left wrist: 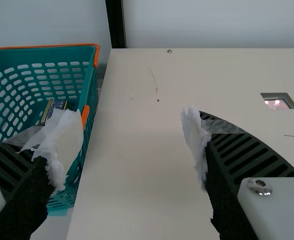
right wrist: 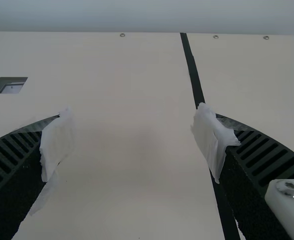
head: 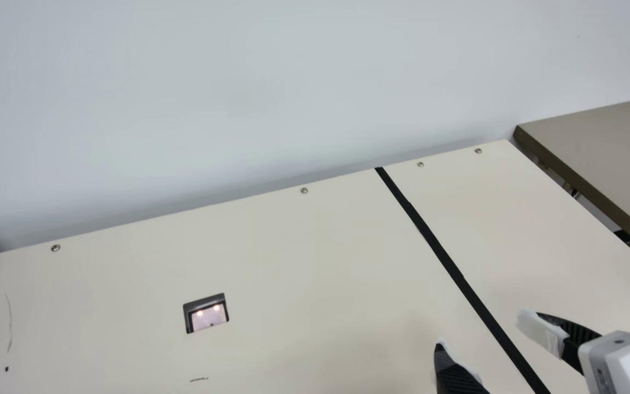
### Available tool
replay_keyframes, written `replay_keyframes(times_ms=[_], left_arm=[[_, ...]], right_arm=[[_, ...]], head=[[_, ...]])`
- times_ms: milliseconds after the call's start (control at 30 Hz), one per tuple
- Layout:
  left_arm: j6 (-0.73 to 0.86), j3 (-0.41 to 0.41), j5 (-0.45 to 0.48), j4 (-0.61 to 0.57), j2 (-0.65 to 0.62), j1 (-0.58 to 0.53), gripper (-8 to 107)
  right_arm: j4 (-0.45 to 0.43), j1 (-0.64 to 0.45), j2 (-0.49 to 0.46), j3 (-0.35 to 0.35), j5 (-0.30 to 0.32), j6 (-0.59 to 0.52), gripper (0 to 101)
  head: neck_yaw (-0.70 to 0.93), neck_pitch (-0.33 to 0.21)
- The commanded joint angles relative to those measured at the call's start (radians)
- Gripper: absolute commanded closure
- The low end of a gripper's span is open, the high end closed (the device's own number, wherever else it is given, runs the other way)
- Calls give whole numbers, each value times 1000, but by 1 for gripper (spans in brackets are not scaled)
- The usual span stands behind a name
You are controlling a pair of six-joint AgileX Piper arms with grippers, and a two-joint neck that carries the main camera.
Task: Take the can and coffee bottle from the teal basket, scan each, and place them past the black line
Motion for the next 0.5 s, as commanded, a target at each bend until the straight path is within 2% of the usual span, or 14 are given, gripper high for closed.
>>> replay_keyframes(times_ms=[0,467], left_arm=[[0,0,0,0,0,0,9],[0,0,0,0,0,0,9]], right_arm=[[0,0,0,0,0,0,0],[0,0,0,0,1,0,0]], head=[[5,-24],[5,-24]])
